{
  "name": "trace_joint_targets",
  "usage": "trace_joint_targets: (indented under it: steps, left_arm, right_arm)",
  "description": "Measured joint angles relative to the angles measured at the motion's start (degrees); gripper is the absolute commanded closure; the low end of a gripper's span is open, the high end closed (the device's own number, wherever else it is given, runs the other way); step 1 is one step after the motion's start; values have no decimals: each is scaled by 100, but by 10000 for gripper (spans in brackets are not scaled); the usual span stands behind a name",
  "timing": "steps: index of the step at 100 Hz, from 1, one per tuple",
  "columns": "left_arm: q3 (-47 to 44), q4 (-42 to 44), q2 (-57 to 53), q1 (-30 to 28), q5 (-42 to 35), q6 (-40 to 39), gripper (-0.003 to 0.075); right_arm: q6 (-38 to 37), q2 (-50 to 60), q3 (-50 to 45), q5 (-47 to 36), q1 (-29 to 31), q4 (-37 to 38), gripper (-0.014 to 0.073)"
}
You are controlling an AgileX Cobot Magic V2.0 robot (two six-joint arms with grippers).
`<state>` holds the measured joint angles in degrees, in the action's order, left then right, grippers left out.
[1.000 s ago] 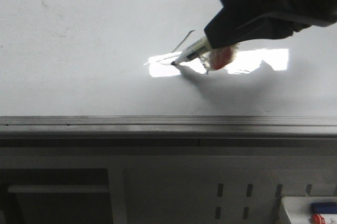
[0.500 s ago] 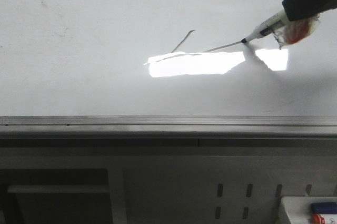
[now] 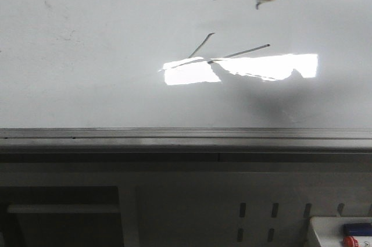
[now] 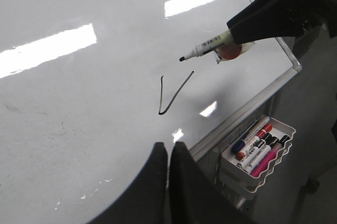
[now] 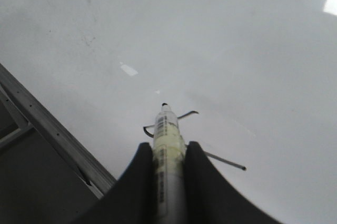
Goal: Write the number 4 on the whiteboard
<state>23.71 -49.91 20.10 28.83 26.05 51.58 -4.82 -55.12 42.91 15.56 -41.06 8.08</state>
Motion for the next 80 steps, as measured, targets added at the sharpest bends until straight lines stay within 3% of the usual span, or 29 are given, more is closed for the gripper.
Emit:
trace_joint_targets:
  steps: [28, 80]
  left_arm:
    - [0, 0, 0, 0, 0, 0, 741]
    - [0, 0, 0, 0, -21, 0, 741]
  right_arm:
    - [0, -819, 161, -62, -11, 245, 657]
    - [0, -852, 174, -121, 223, 532, 637]
